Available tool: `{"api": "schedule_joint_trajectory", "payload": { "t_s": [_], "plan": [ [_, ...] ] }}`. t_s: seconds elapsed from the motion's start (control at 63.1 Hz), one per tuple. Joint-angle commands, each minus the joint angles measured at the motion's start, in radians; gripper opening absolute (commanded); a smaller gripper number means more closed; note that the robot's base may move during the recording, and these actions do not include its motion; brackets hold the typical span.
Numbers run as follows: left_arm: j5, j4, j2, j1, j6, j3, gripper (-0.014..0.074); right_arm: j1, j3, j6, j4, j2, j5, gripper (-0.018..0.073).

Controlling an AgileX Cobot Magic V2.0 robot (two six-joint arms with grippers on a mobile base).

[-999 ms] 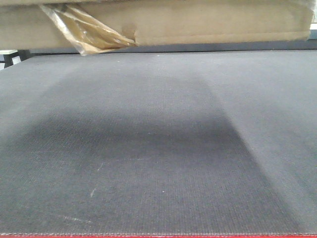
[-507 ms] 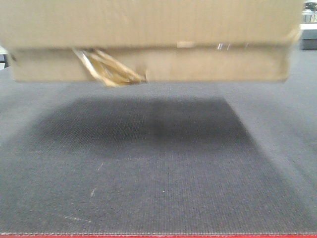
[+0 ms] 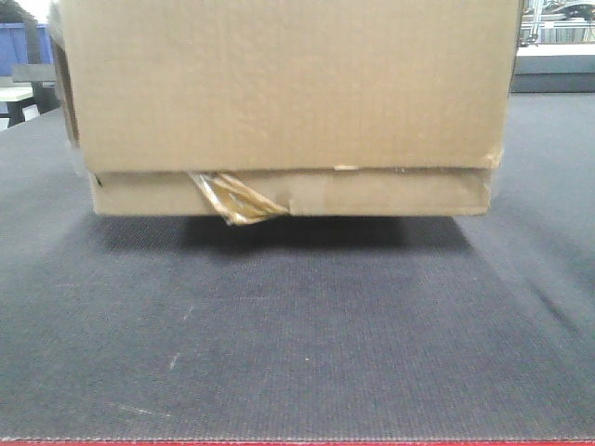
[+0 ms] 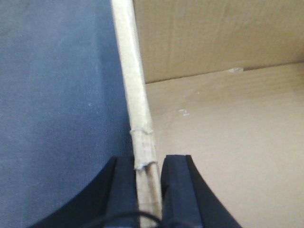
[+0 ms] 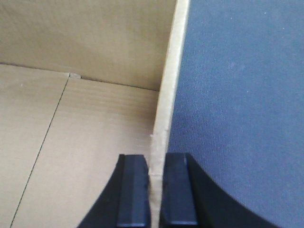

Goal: Grab carton from right shelf to conveyor
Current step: 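Lower the carton onto the belt and open both grippers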

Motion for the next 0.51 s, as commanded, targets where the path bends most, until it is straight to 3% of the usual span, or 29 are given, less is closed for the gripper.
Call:
{"api": "schedule_joint_trajectory", "payload": {
  "t_s": [0.0, 0.143, 0.238, 0.285, 0.491],
  "plan": [
    [-0.042, -0.004, 0.005, 0.0, 0.01, -0.005, 0.0094, -0.003, -0.007, -0.017, -0.008, 0.003, -0.054, 0.0101],
    [-0.041, -0.002, 0.007, 0.0, 0.01, -0.005, 0.0382, -0.003, -0.008, -0.017, -0.008, 0.003, -0.055, 0.0424],
    [-0.031, -0.009, 0.002, 0.0, 0.01, -0.005, 0.0567, -0.003, -0.008, -0.017, -0.008, -0.01, -0.048, 0.0569],
    [-0.023, -0.019, -0.009, 0.0, 0.01, -0.005, 0.0621, -0.003, -0.008, -0.017, -0.008, -0.021, -0.036, 0.0568],
    [0.01, -0.026, -0.113, 0.0, 0.01, -0.005, 0.0599, -0.013, -0.008, -0.017, -0.008, -0.108, 0.02, 0.0503]
  ]
}}
